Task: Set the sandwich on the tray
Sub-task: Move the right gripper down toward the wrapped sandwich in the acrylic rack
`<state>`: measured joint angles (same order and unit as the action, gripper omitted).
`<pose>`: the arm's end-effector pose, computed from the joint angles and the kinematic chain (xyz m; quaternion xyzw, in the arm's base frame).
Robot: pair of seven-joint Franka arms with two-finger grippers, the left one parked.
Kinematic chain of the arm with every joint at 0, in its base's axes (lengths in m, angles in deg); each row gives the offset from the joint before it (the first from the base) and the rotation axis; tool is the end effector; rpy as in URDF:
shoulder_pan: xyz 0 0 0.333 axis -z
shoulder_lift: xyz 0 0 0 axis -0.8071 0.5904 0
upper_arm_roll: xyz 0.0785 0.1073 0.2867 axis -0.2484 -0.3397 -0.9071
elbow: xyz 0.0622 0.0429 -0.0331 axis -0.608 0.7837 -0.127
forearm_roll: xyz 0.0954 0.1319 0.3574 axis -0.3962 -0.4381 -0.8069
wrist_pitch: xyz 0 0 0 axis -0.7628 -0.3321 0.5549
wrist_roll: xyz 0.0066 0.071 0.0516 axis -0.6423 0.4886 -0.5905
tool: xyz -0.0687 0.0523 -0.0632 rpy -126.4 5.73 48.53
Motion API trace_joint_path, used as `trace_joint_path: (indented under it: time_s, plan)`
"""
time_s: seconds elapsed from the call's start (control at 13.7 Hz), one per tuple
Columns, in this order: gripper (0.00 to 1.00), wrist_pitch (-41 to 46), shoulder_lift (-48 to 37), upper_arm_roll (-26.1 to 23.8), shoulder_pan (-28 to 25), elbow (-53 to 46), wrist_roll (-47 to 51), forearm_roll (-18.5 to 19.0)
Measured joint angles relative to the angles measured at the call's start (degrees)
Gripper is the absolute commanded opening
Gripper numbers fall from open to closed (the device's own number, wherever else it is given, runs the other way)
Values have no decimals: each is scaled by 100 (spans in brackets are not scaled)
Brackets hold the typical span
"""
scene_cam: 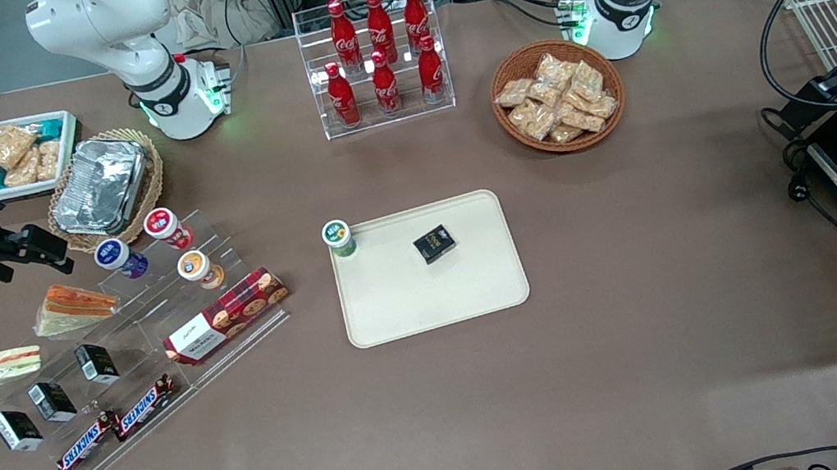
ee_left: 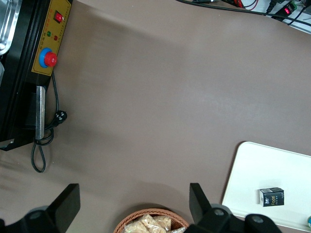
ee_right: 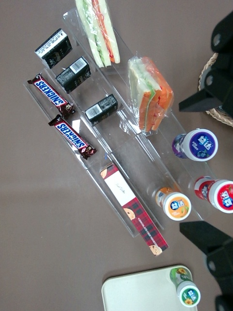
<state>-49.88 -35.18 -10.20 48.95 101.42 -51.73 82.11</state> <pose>0.5157 -0.0262 0.5557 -0.9979 0.0388 -0.0510 0.0133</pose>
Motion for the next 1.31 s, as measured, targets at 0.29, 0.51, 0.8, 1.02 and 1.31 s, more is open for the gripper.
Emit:
trace_joint_path:
  time_s: [0.29, 0.51, 0.8, 1.02, 1.31]
  plan:
    - [100, 27, 0, 1, 4, 0, 0, 0]
    - [100, 33, 23, 19, 39, 0, 0, 0]
    - [100, 33, 71, 40, 116, -7, 10, 0]
    - [100, 63, 70, 129, 136, -26, 134, 0]
    - [100, 89, 82, 339, 384, -94, 1100, -2]
